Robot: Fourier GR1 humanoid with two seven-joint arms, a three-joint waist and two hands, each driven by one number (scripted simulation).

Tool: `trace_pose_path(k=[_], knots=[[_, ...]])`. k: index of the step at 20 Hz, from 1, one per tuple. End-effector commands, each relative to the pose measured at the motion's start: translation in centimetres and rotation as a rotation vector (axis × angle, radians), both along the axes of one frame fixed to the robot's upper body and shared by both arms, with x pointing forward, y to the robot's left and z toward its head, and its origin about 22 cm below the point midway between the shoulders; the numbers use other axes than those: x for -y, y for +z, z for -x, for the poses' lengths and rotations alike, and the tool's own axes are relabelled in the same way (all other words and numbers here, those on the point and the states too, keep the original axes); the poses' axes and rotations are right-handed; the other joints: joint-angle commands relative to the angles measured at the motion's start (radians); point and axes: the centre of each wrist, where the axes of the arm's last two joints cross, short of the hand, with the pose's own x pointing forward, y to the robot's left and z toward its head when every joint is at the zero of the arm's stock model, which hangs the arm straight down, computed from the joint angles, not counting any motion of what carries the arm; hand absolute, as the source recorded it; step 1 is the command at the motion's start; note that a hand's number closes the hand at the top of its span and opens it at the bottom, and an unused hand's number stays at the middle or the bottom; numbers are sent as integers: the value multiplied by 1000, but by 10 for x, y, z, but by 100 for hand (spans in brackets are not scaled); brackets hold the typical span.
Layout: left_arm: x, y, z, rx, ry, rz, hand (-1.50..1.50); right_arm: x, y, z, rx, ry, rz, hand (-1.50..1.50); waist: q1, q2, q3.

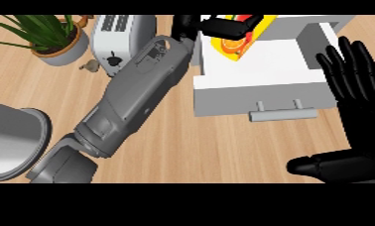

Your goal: Pick up the cup, place it into the drawer and close the drawer

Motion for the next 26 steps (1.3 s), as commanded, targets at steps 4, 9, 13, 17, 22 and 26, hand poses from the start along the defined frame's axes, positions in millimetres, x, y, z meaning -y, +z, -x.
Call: trace_pose_path(k=[4,9,13,17,22,26], knots=[[6,-7,-3,16,8,-98,150,-3,-3,-4,9,15,-2,-150,-28,8,1],[8,-8,-6,-14,18,-181,150,-17,2,-13,18,48,-11,-150,-41,15,1],[12,-10,-3,-10,51,-278,-150,-12,-4,-7,21,59,-7,-150,-60,14,2],[13,-12,-1,-11,47,-255,-150,-7,-1,-11,28,74,-25,-150,-56,15,1],[16,-20,8,-3,-4,-131,-150,-3,-1,-17,23,70,-81,-150,-43,13,1],[18,-2,2,55,-29,-26,-150,-14,5,1,4,115,-97,-150,-32,7,0]])
